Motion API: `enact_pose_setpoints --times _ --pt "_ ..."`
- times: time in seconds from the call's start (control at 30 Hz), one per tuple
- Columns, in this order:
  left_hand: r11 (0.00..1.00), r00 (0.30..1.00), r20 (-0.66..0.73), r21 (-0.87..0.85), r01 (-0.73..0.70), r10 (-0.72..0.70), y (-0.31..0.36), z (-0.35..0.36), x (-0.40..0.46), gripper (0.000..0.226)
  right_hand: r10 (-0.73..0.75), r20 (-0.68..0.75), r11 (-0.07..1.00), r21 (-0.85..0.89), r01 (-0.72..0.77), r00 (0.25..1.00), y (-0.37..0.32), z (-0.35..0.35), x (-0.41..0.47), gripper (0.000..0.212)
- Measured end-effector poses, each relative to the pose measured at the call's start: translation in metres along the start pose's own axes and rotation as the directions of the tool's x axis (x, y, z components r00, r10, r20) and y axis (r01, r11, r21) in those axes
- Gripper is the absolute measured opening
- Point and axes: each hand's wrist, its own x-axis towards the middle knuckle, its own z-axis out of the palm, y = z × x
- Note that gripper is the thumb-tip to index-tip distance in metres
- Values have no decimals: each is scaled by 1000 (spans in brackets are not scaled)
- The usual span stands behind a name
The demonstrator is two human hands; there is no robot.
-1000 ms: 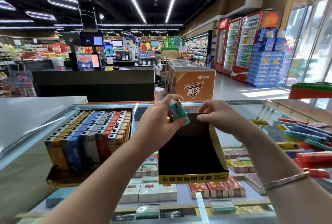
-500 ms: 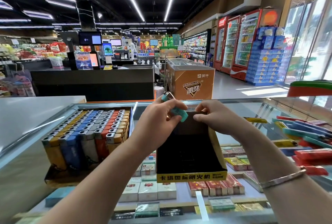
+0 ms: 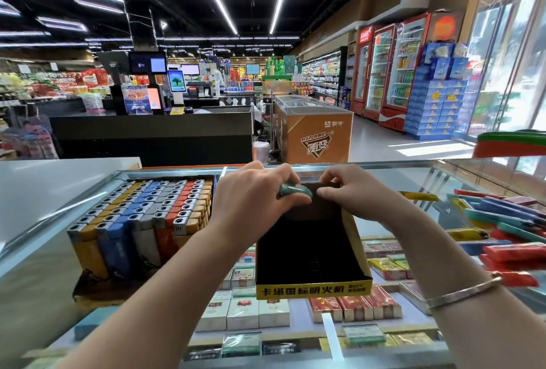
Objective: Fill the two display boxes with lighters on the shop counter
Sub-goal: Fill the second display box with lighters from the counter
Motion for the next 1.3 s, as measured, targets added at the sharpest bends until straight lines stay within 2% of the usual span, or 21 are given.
enact_pose_setpoints --times 0.1,0.33,0.4,0.47,0.67,0.77,0.97,1.2,1.3 --pt "997 999 36 79 -1 -1 2 5 0 39 -1 5 1000 -2 1 1000 1 0 0 5" --pt "996 992 123 -89 11 0 -1 11 1 25 12 9 1000 22 -12 1000 1 0 0 4" --pt "978 994 100 -198 60 -40 -1 12 2 22 21 21 999 41 -22 1000 1 -1 0 5" --pt "967 996 49 -240 80 -70 -2 12 1 30 21 28 999 43 -22 999 1 -1 0 7" --pt "993 998 57 -113 -18 25 -1 18 -1 30 17 12 1000 20 -17 1000 1 0 0 9" --pt "995 999 -12 -83 -48 47 1 19 1 25 21 30 1000 12 -21 999 0 1 0 9" --pt "985 997 -53 -167 53 -63 -1 20 2 13 23 5 999 -24 -23 1000 -2 1 -1 17" --pt "985 997 -53 -162 53 -62 6 26 7 8 27 11 998 -51 -26 1000 -1 2 -1 17" --pt "975 990 -69 -196 108 -123 6 29 5 8 21 11 998 -60 -20 1000 -1 3 -1 13"
